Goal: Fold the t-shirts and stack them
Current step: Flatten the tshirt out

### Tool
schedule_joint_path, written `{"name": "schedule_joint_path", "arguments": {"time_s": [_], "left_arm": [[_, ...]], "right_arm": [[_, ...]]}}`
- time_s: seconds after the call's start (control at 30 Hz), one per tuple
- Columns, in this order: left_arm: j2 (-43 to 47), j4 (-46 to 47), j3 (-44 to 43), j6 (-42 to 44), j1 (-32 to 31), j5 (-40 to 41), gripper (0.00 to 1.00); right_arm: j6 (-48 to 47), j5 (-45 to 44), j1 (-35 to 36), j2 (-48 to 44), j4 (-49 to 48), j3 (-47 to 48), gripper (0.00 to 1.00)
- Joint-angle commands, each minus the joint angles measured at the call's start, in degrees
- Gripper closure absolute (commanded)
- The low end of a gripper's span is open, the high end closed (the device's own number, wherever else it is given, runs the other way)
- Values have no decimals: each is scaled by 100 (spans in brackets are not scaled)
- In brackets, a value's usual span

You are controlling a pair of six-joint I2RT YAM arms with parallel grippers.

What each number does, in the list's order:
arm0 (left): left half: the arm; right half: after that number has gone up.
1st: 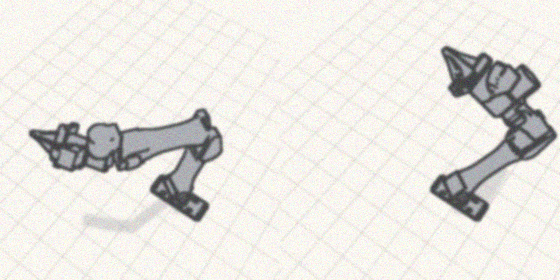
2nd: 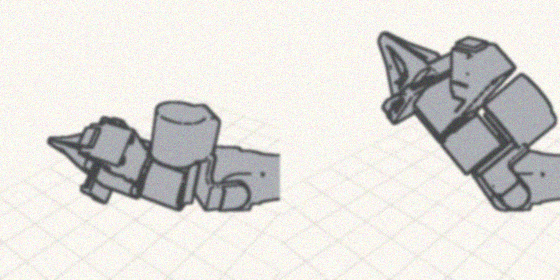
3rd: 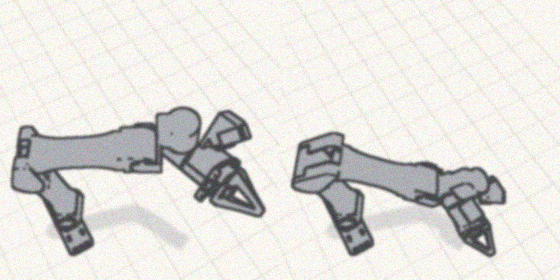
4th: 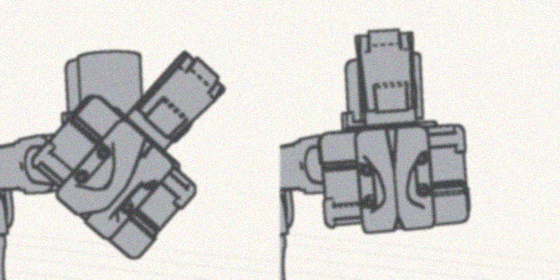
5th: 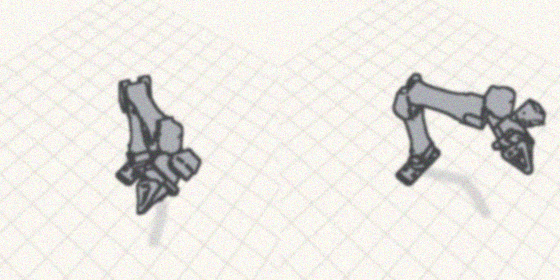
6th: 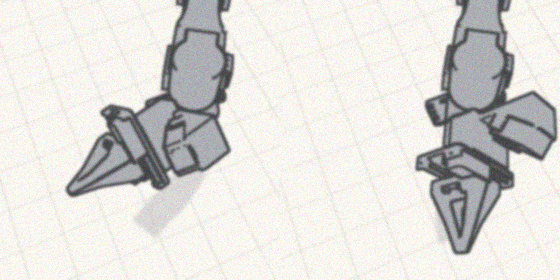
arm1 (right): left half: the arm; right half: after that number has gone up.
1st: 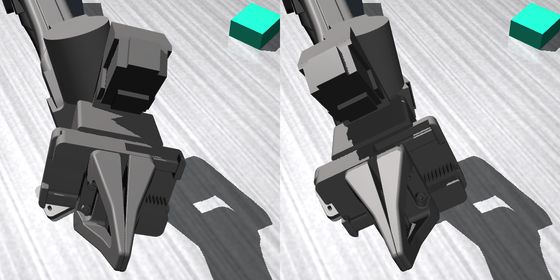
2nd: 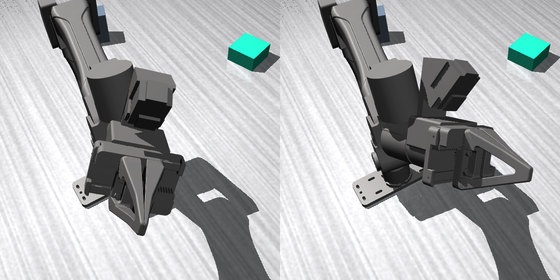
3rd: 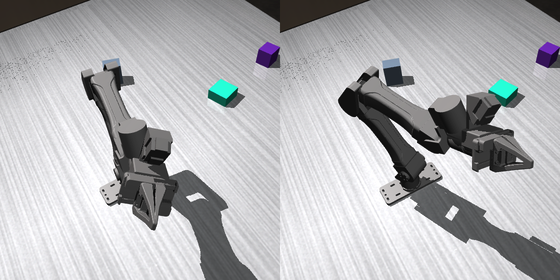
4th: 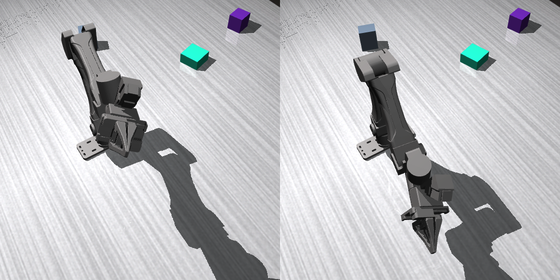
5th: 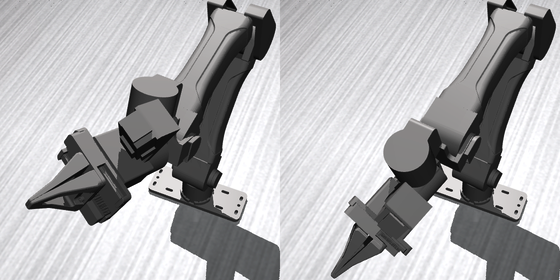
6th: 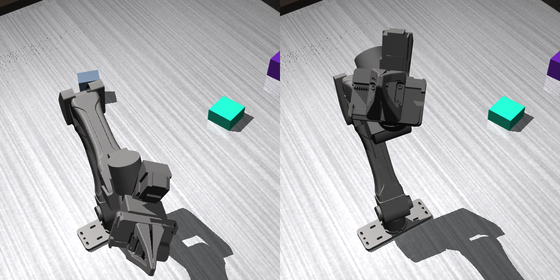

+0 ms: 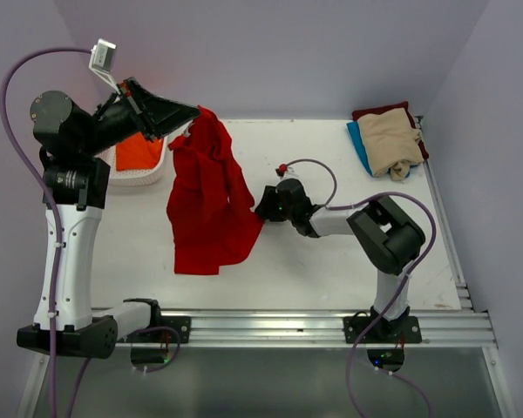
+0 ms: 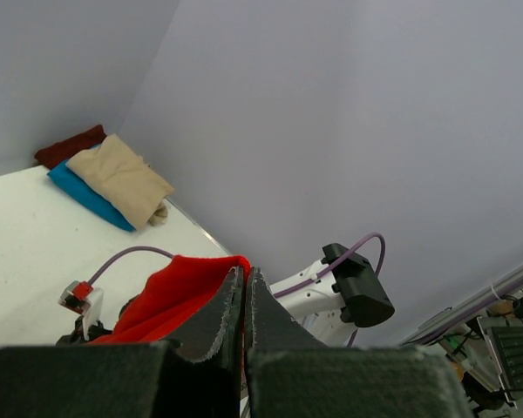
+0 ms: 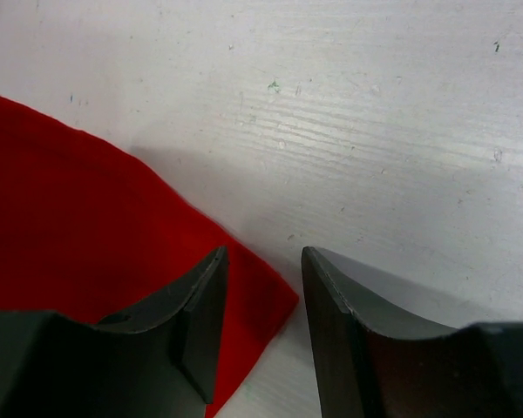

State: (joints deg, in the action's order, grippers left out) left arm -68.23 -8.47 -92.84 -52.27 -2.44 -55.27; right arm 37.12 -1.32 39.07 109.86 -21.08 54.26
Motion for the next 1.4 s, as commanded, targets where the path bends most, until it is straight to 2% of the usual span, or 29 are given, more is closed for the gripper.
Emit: {"name": "schedule_joint_path", "arguments": {"time_s": [0.0,0.2,0.27,0.53,0.57,0.6,0.63,0.7,0.73,0.83,0.9,1.0,1.13,1.2,1.37], "left_arm": [[125,91,-24,85,-29,-19,100],[125,82,-15,103,-29,7,100],[125,82,-15,103,-29,-2,100],[108,47,-15,103,-29,-28,100],[99,38,-15,129,-29,-46,100],[108,12,-24,147,-29,-37,100],[99,-23,-24,164,-29,-37,100],[99,-102,-33,243,-20,-46,100],[90,-128,-33,278,-20,-37,100],[82,-409,-33,576,-20,85,100],[81,-725,-15,744,-11,191,100],[108,-1469,2,1367,-11,849,100],[318,-2307,247,2123,-11,2445,100],[476,-2405,774,2212,-11,2844,100],[1013,-2378,2476,2116,-20,3478,100]], "right_arm": [[32,308,57,325,1449,-521,56],[23,229,48,254,1510,-733,59],[40,238,48,299,1519,-724,64],[32,369,57,658,1370,-601,72],[32,465,57,703,1361,-540,75],[40,510,57,738,1335,-522,87],[75,545,57,756,1291,-513,92],[84,598,57,730,1308,-478,100],[84,572,40,677,1378,-469,100],[6,397,-74,134,1755,-416,100],[-82,213,-302,-630,2106,-364,100],[-318,-183,-601,-1887,3026,-75,100],[-776,-1332,-822,-3206,4093,995,100],[-1065,-1642,-892,-3671,4505,1366,100],[-1436,-2038,-927,-4043,5061,2255,100]]}}
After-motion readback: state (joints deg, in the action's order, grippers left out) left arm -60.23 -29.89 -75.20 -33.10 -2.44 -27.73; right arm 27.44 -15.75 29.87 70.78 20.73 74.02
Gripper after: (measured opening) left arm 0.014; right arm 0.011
